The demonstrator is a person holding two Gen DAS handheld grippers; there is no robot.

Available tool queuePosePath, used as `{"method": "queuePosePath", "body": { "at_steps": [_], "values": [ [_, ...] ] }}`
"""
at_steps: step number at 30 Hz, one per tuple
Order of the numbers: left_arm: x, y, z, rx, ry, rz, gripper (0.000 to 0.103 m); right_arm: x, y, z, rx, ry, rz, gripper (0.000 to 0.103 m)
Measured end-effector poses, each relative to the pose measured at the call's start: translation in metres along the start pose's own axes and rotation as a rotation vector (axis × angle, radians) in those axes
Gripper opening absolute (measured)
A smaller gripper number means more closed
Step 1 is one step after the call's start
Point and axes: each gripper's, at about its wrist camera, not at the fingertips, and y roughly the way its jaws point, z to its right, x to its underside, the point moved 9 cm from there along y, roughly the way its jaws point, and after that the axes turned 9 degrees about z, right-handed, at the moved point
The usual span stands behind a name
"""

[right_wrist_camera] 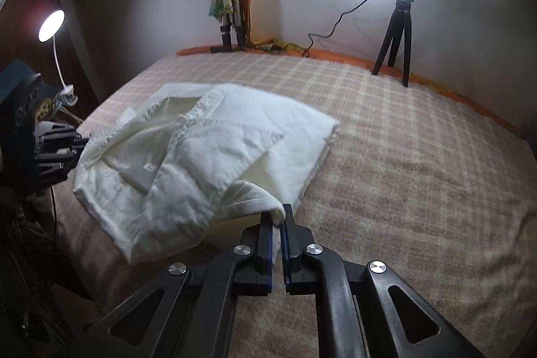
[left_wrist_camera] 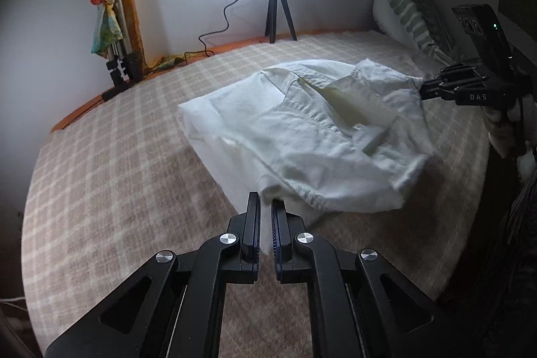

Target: Fold small clothes

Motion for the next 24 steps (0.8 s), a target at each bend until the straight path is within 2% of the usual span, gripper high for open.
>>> {"method": "queuePosePath", "body": {
  "at_steps": [1,4,6,9,12,15,24],
  "values": [
    [0.005,-0.003,-0.004,-0.003,-0.014,-0.013,0.006,0.006,0.001,0.002,0.009,-0.006,-0.017,0.005],
    [0.007,-0.013,-0.018,-0.019,-0.067,-0.007,0.006,0.015,-0.007,0.016,0.011,0.031,-0.031,0.015],
    [-0.004,-0.02,-0.027,-0.021,-0.123,0.022,0.006,0.009,-0.017,0.029,0.016,0.094,0.007,0.021],
    [-0.027,-0.022,-0.027,-0.004,-0.168,0.071,0.006,-0.01,-0.028,0.035,-0.021,0.173,0.085,0.022],
    [-0.056,-0.008,-0.018,0.024,-0.204,0.103,0.006,-0.039,-0.026,0.03,-0.069,0.208,0.144,0.024],
    [-0.079,0.016,-0.001,0.057,-0.233,0.11,0.017,-0.065,-0.007,0.017,-0.128,0.204,0.164,0.026],
    [-0.099,0.091,0.019,0.066,-0.258,0.043,0.018,-0.089,0.086,-0.003,-0.135,0.171,0.074,0.026]
  ]
}}
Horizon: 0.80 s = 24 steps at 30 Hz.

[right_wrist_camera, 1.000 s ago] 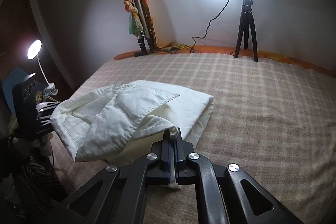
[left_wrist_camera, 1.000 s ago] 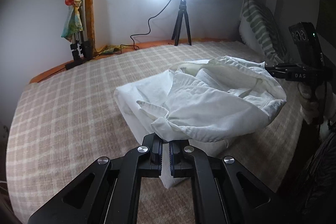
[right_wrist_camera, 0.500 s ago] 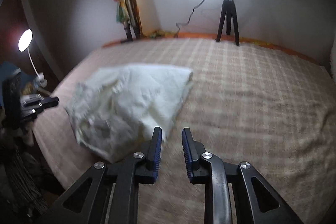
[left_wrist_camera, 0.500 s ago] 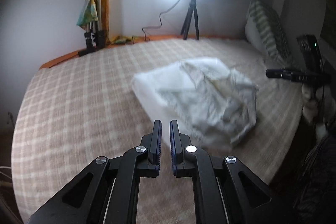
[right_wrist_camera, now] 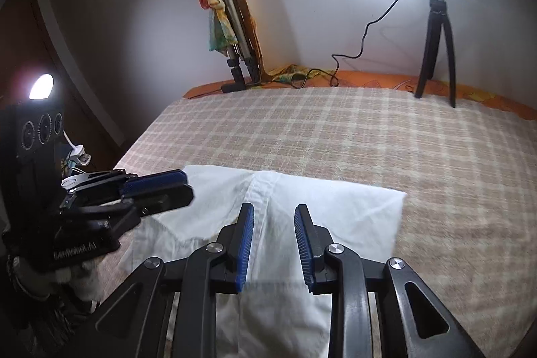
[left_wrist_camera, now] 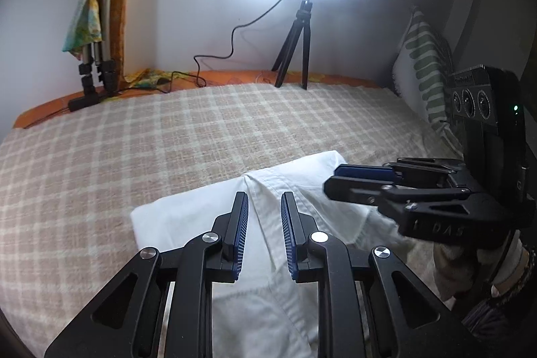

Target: Fold small clothes

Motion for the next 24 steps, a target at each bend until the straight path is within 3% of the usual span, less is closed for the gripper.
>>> {"method": "queuePosePath", "body": {
  "at_steps": [5,8,10,13,16,18,21,24],
  "values": [
    [0.045,0.04,-0.016,-0.014,-0.013,-0.148,0.018,0.021,0.04,0.005,0.038,-0.027,-0.117,0.026],
    [0.059,0.041,-0.016,-0.019,0.016,-0.12,0.018,0.045,0.056,0.004,0.054,-0.074,-0.196,0.025],
    [0.057,0.039,-0.015,-0.013,0.019,-0.125,0.018,0.048,0.056,0.002,0.062,-0.114,-0.188,0.025],
    [0.047,0.024,-0.018,-0.011,-0.011,-0.113,0.018,0.037,0.043,0.006,0.024,-0.018,-0.162,0.025],
    [0.028,-0.002,-0.016,0.003,-0.016,-0.051,0.018,0.018,0.005,0.015,0.01,0.036,-0.084,0.026],
    [0.022,-0.022,-0.015,0.021,-0.045,-0.019,0.018,0.013,-0.023,0.026,0.004,0.091,-0.038,0.033],
    [0.026,-0.049,-0.019,0.029,-0.094,0.005,0.039,0.023,-0.059,0.048,-0.005,0.223,-0.001,0.043],
    [0.041,-0.064,-0.022,0.04,-0.126,-0.012,0.04,0.05,-0.079,0.07,-0.024,0.362,-0.004,0.049]
  ]
}}
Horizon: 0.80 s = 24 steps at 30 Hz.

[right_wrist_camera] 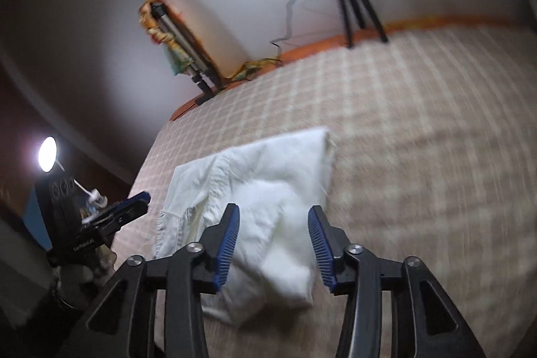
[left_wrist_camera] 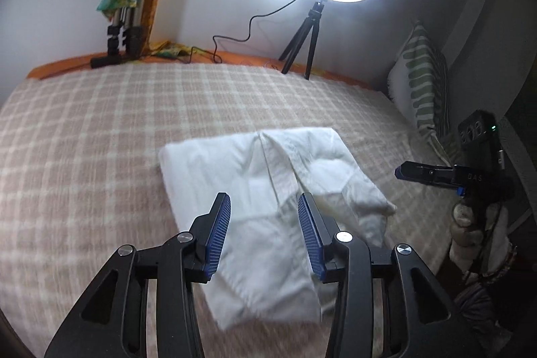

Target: Fold small clothes

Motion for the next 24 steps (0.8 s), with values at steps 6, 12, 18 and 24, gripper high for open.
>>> {"method": "queuePosePath", "body": {
  "at_steps": [6,12,18,24],
  "values": [
    [0.025,-0.002,0.021,0.074,-0.048,-0.04,0.04,0.049,0.006,0.024,-0.096,0.222,-0.111,0.049],
    [0.064,0.023,0.089,0.215,-0.06,-0.149,0.042,0.051,0.009,0.005,-0.145,0.22,-0.094,0.049],
    [0.084,0.065,0.118,0.155,-0.022,-0.185,0.042,0.046,0.021,0.008,-0.154,0.272,-0.096,0.049],
    [0.081,0.081,0.12,0.165,-0.067,-0.146,0.037,0.05,0.02,0.035,-0.177,0.418,-0.088,0.049]
  ]
}}
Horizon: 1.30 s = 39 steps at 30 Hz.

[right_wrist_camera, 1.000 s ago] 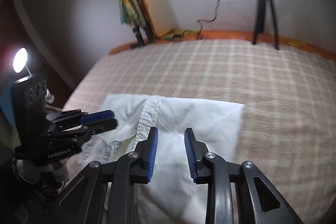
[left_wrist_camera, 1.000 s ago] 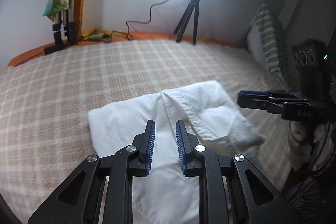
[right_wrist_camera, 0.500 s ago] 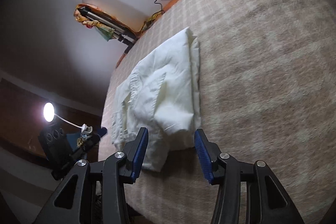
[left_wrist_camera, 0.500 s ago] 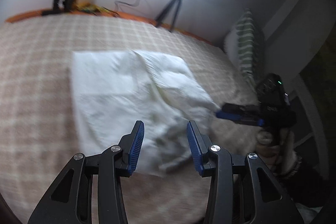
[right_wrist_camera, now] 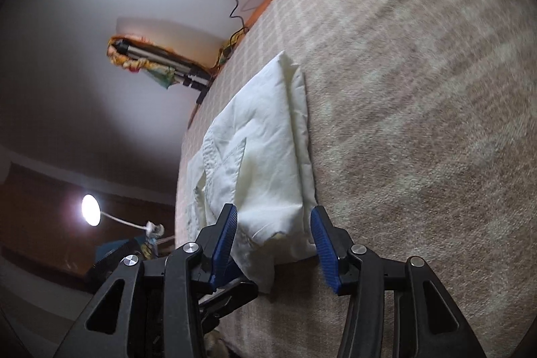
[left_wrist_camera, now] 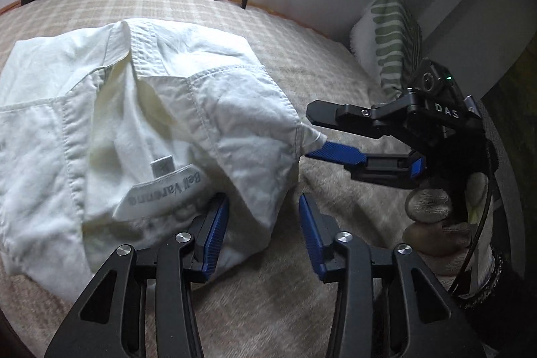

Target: Fold small clothes

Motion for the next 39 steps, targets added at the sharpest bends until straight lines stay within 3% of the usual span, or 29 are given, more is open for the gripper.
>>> {"method": "queuePosePath", "body": {
  "at_steps": [1,2,4,5,7,9,11,14,17,19,23,25,26,29,30,32,36,39],
  "values": [
    [-0.001,0.002,-0.001,0.008,-0.001,0.002,0.017,-0.001,0.001,0.003,-0.01,0.029,0.001,0.049],
    [-0.001,0.004,-0.003,0.008,-0.005,-0.002,0.007,-0.003,0.004,0.005,-0.02,0.055,0.001,0.049],
    [-0.002,0.004,-0.006,0.034,-0.04,-0.012,0.006,-0.003,0.01,0.005,-0.044,0.09,-0.004,0.046],
    [-0.002,0.002,-0.006,0.05,-0.056,-0.017,0.004,-0.003,0.013,0.004,-0.051,0.097,-0.009,0.035],
    [-0.004,-0.005,-0.003,0.07,-0.051,-0.023,0.003,-0.003,0.018,0.002,-0.045,0.095,-0.014,0.025],
    [-0.005,-0.014,0.001,0.096,-0.05,-0.029,0.003,-0.005,0.016,-0.005,-0.05,0.085,0.001,0.006],
    [-0.005,-0.021,0.004,0.104,-0.028,-0.039,0.003,-0.012,0.006,-0.016,-0.031,0.029,0.044,0.003],
    [0.003,-0.015,-0.003,0.079,-0.014,-0.067,0.003,-0.018,-0.009,-0.036,0.101,-0.206,0.123,0.0],
    [0.015,-0.009,-0.007,0.065,-0.007,-0.089,0.004,-0.006,-0.001,-0.033,0.228,-0.339,0.089,0.0],
    [0.018,-0.014,-0.004,0.067,0.003,-0.097,0.013,0.003,0.005,-0.028,0.321,-0.435,0.063,0.0],
    [0.018,-0.046,0.002,0.082,0.078,-0.079,0.02,-0.001,-0.003,-0.03,0.355,-0.509,0.075,0.008],
    [0.009,-0.071,-0.005,0.069,0.076,-0.033,0.026,-0.008,-0.011,-0.033,0.346,-0.519,0.095,0.026],
    [0.003,-0.081,-0.012,0.056,0.065,-0.007,0.031,-0.012,-0.013,-0.036,0.331,-0.514,0.109,0.035],
    [-0.02,-0.111,-0.043,-0.009,0.009,0.093,0.048,-0.02,-0.016,-0.048,0.263,-0.506,0.125,0.045],
    [-0.027,-0.116,-0.055,-0.035,-0.012,0.122,0.05,-0.021,-0.015,-0.051,0.239,-0.504,0.12,0.054],
    [-0.039,-0.125,-0.087,-0.094,-0.087,0.174,0.051,-0.023,-0.009,-0.053,0.205,-0.495,0.102,0.061],
    [-0.043,-0.122,-0.139,-0.182,-0.201,0.192,0.052,-0.027,0.006,-0.044,0.197,-0.45,0.07,0.064],
    [-0.032,-0.104,-0.164,-0.169,-0.304,0.13,0.052,-0.028,0.018,-0.034,0.178,-0.398,0.039,0.064]
  ]
}}
